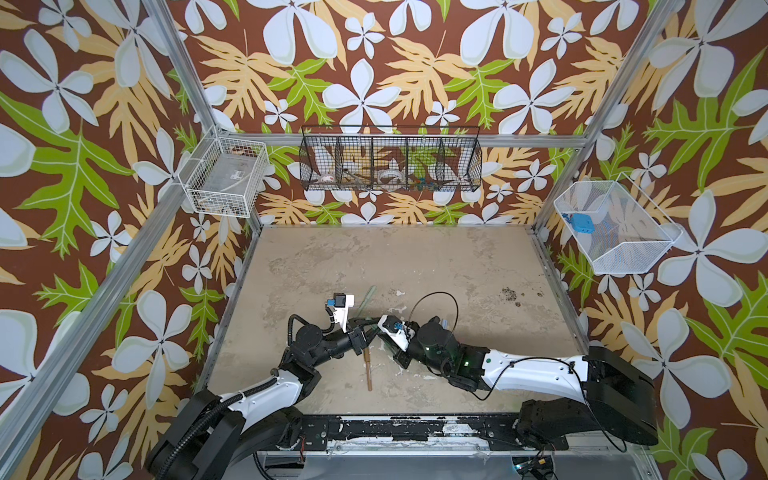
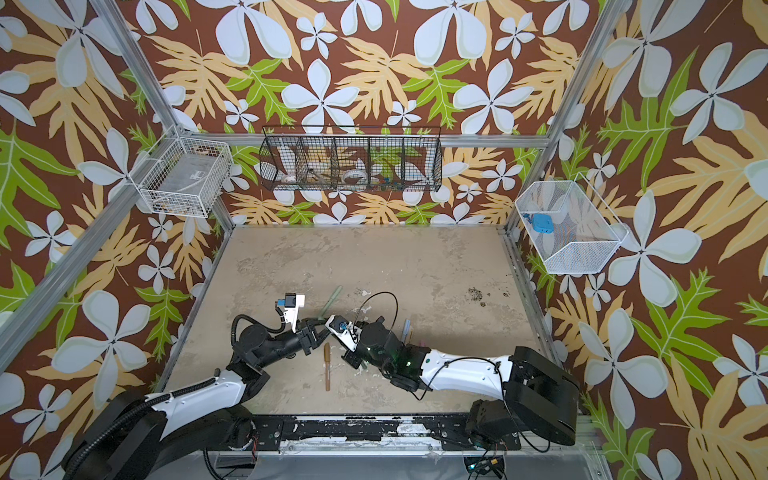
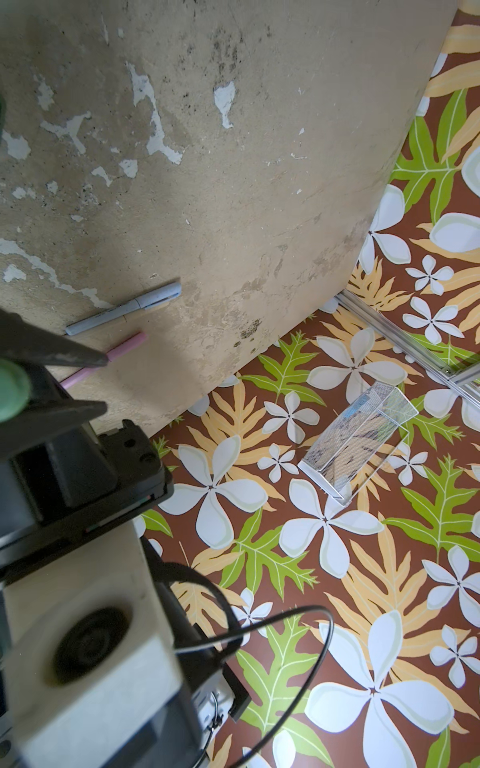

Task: Open the pen caps
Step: 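Keep pulling the pen body out of the cap with the right gripper, then draw the left gripper with the cap away while the right gripper lowers the pen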

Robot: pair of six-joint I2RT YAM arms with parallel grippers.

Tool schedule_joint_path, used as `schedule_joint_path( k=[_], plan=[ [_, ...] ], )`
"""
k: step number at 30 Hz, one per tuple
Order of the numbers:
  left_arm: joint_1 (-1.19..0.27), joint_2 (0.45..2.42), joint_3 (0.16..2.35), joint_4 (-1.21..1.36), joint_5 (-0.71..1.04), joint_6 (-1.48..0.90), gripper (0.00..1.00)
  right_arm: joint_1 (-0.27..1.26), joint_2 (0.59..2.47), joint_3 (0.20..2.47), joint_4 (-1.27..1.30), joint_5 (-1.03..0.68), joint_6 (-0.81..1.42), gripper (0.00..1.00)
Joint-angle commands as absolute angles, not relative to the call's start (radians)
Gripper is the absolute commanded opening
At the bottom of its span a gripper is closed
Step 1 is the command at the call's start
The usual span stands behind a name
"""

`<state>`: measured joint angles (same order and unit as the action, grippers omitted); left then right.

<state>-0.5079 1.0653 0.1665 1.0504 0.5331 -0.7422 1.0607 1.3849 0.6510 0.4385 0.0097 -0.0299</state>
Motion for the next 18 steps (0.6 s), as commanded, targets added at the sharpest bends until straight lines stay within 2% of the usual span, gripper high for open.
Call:
schedule_joint_path(
  k=[1,4,6,13,18],
  plan=[
    [-0.489,1.034,0.161,1.164,0.385,-0.738,0.0,1.005,1.369,0.618,0.224,-0.149,0.0,0.0],
    [-0.489,1.036,0.16,1.167,0.387,-0.738,0.0,0.959,1.361,0.61,0.232,-0.289,0.006,0.0],
    [-0.488,1.044,0.164,1.17,0.389,-0.739,0.0,0.95,1.369,0.616,0.226,-0.316,-0.002,0.0],
    [-0.486,1.06,0.173,1.157,0.388,-0.737,0.0,0.951,1.355,0.609,0.249,-0.238,0.008,0.0],
    [-0.486,1.048,0.194,1.023,0.299,-0.704,0.0,0.951,1.326,0.599,0.255,-0.153,0.028,0.0]
  ],
)
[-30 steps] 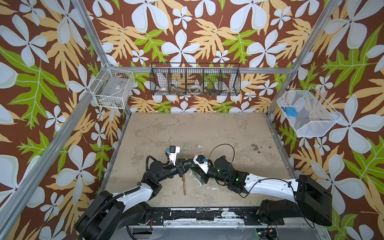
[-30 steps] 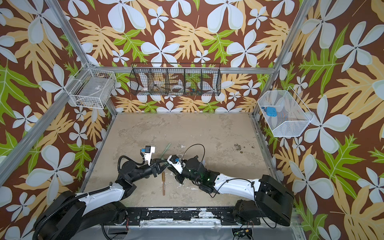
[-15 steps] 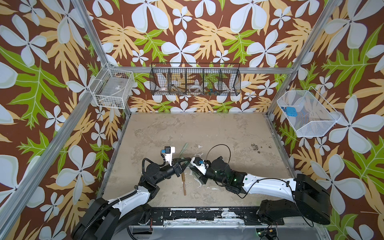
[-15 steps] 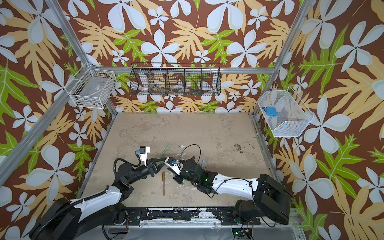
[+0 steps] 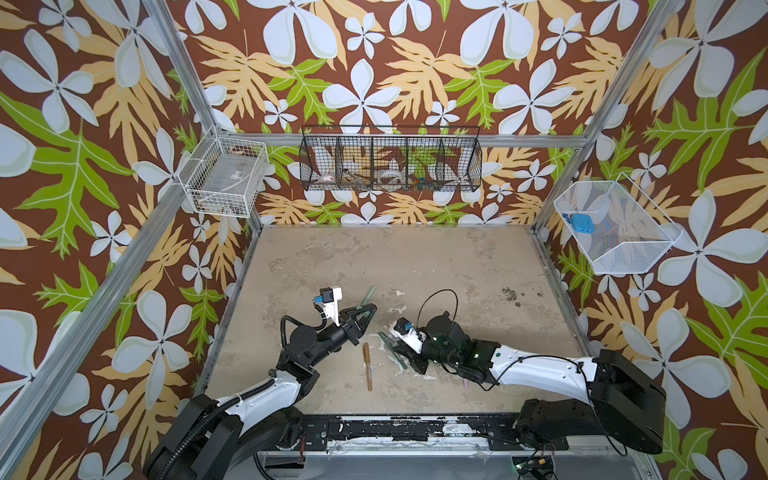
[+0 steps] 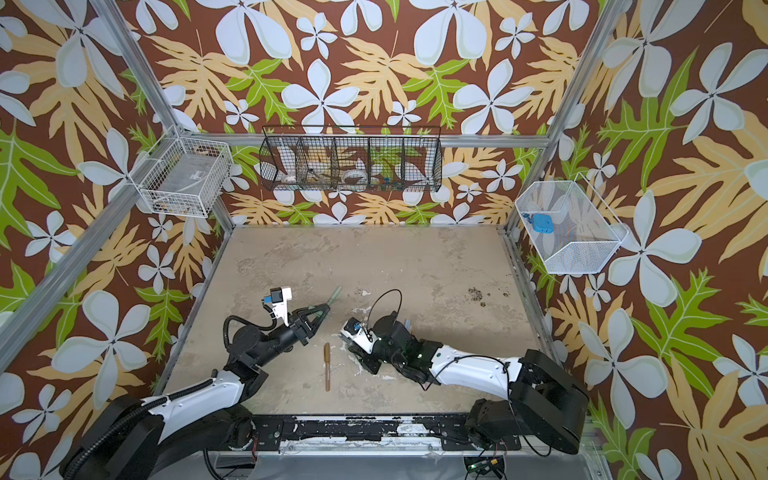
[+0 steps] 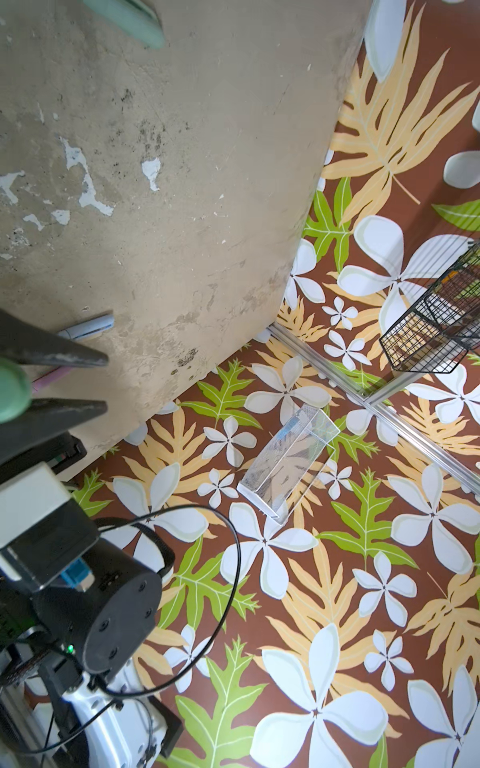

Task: Open the pen caps
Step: 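Draw the left gripper with the cap away while the right gripper lowers the pen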

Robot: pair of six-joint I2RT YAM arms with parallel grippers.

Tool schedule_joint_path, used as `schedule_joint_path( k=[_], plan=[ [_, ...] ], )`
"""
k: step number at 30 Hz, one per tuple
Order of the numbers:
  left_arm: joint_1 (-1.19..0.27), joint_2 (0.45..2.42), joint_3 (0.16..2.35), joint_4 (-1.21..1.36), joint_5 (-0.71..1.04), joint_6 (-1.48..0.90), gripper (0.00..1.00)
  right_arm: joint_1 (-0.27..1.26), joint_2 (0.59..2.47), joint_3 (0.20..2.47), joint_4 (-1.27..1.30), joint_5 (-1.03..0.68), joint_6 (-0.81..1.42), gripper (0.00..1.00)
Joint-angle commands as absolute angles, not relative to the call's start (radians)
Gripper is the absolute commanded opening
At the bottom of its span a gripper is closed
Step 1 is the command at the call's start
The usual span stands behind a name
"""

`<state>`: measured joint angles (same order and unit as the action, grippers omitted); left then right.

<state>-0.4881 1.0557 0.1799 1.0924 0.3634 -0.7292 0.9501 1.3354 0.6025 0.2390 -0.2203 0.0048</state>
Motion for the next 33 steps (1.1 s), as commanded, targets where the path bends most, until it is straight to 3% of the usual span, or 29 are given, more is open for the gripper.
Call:
schedule_joint_path(
  k=[1,7,14,23,33],
  plan=[
    [-0.485,1.041,0.207,0.96,0.26,-0.691,0.0,0.95,1.321,0.597,0.255,-0.131,0.035,0.0],
    [-0.467,1.057,0.282,0.622,-0.004,-0.673,0.0,0.882,1.3,0.586,0.267,-0.046,0.116,0.0],
    [-0.38,1.166,0.316,0.547,-0.054,-0.687,0.0,0.687,1.274,0.56,0.276,-0.039,0.253,0.0],
    [-0.32,1.281,0.382,0.403,-0.219,-0.684,0.0,0.414,1.295,0.54,0.195,0.099,0.415,0.0],
    [-0.268,1.348,0.422,0.297,-0.269,-0.709,0.0,0.24,1.309,0.494,0.185,0.124,0.509,0.0]
  ],
)
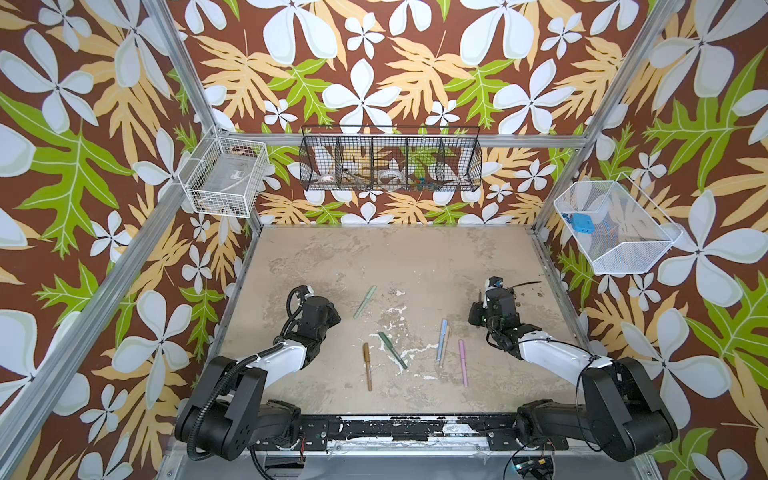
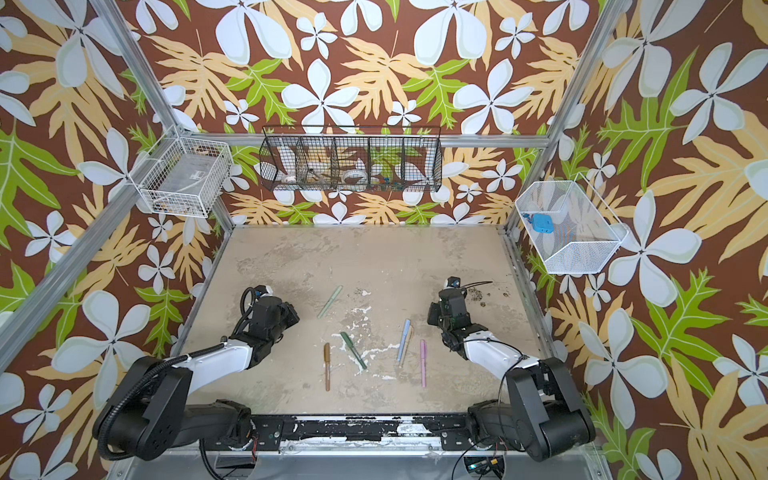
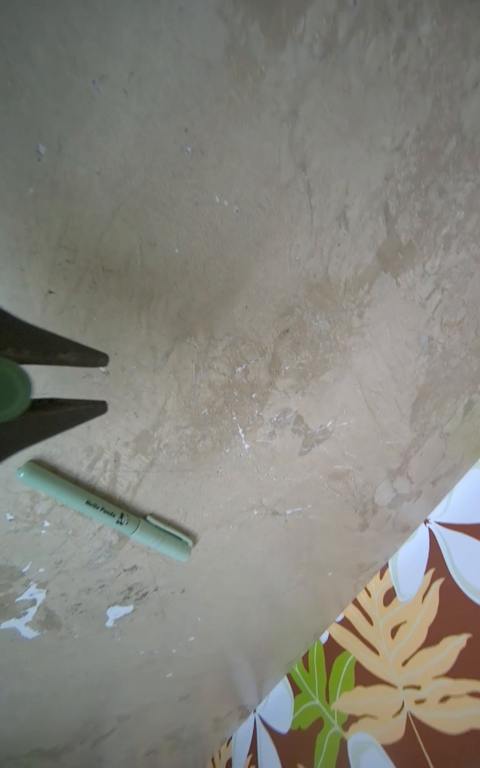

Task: Open the pen caps
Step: 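Draw the left gripper with the cap away while the right gripper lowers the pen, then open the left gripper to drop the cap while the right gripper releases the pen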

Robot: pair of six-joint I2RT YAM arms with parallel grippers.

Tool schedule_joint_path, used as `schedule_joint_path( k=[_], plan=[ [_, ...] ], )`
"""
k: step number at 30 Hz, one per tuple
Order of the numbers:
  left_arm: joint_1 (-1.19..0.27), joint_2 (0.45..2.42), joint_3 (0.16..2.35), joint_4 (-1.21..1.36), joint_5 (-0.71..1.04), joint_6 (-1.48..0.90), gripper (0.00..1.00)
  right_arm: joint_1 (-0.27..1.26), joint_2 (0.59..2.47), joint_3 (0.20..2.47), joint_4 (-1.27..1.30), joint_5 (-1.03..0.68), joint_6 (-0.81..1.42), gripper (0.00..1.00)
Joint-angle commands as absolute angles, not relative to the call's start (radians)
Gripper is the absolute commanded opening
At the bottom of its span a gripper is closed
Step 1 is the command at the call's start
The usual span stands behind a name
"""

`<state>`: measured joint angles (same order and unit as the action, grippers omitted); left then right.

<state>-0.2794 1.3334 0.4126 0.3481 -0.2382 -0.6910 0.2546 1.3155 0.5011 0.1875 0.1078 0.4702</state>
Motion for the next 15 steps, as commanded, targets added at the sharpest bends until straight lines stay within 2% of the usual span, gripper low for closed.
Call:
schedule_joint_path(
  k=[1,7,15],
  plan=[
    [-0.256,1.353,0.421,0.292,-0.263,-0.714,0.0,0.233,1.307,0.49,0.187,0.124,0.514,0.0],
    [-0.239,1.355,0.416,0.293,-0.254,-0.72,0.0,0.217,1.33,0.485,0.187,0.161,0.517,0.0],
    [-0.238,1.41,0.434,0.289,-0.236,-0.702,0.0,0.181,1.4,0.499,0.194,0.127,0.515,0.01]
  ],
)
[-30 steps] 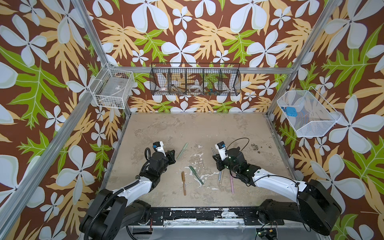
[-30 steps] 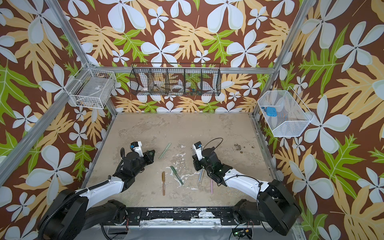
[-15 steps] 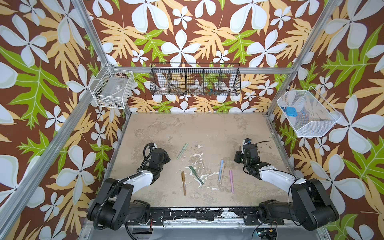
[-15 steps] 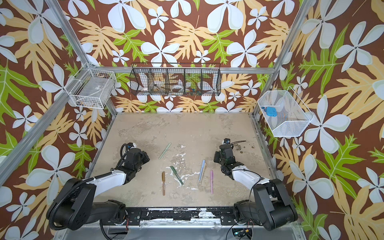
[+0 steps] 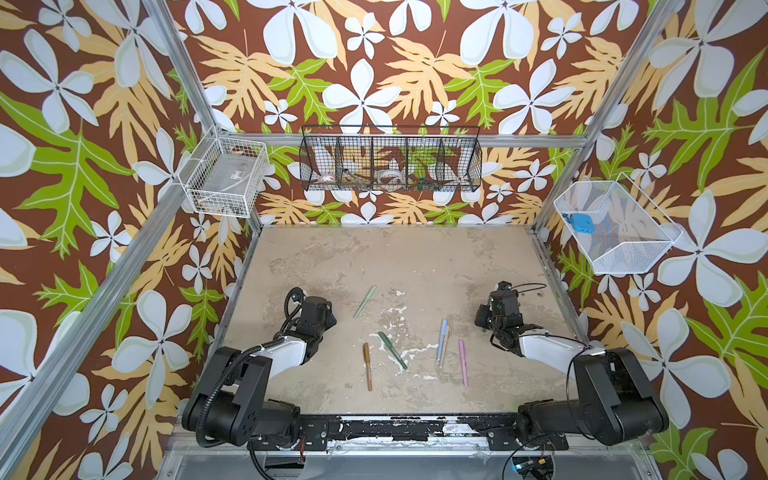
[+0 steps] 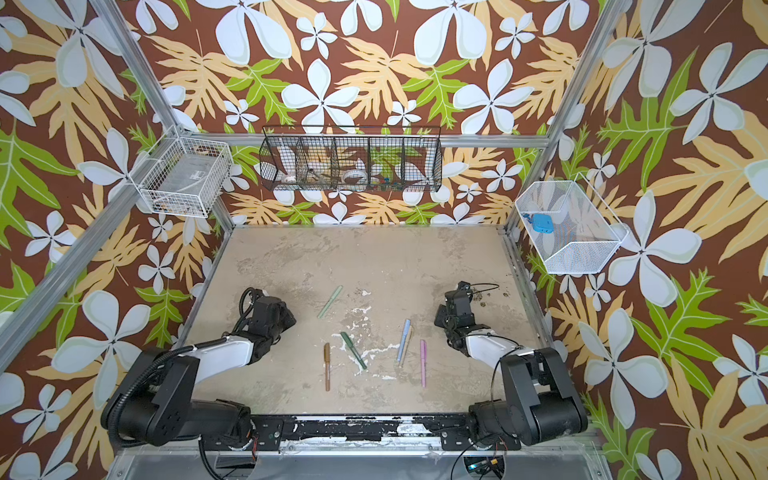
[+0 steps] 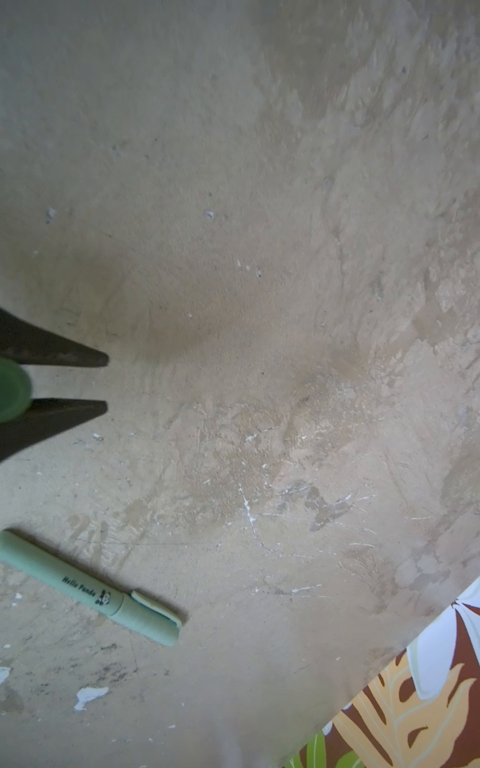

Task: Open the pen caps
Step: 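Open the left gripper to drop the cap while the right gripper releases the pen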

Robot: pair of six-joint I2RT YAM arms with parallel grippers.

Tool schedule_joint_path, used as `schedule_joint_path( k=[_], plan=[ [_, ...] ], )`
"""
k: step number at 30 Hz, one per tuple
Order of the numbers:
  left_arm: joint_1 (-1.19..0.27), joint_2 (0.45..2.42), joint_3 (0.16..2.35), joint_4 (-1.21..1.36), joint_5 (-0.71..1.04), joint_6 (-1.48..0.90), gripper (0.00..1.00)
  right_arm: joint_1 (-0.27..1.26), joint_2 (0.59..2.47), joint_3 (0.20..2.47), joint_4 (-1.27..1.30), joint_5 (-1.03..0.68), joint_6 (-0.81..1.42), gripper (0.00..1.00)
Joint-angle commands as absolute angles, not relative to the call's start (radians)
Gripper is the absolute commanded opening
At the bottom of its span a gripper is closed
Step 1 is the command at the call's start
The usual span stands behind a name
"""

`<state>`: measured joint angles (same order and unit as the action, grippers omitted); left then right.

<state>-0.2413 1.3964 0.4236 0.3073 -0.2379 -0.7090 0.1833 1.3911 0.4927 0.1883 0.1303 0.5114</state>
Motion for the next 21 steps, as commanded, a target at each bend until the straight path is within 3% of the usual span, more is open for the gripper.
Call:
schedule_joint_path(
  k=[1,7,10,21],
  plan=[
    [-0.239,1.418,0.438,0.284,-0.243,-0.699,0.0,0.181,1.403,0.5,0.194,0.127,0.514,0.02],
    [-0.238,1.425,0.443,0.281,-0.244,-0.698,0.0,0.181,1.427,0.507,0.195,0.124,0.508,0.06],
    [-0.238,1.432,0.447,0.277,-0.242,-0.693,0.01,0.181,1.436,0.512,0.195,0.12,0.507,0.12],
    [-0.239,1.439,0.46,0.259,-0.238,-0.684,0.37,0.181,1.435,0.511,0.196,0.101,0.503,0.41]
  ],
)
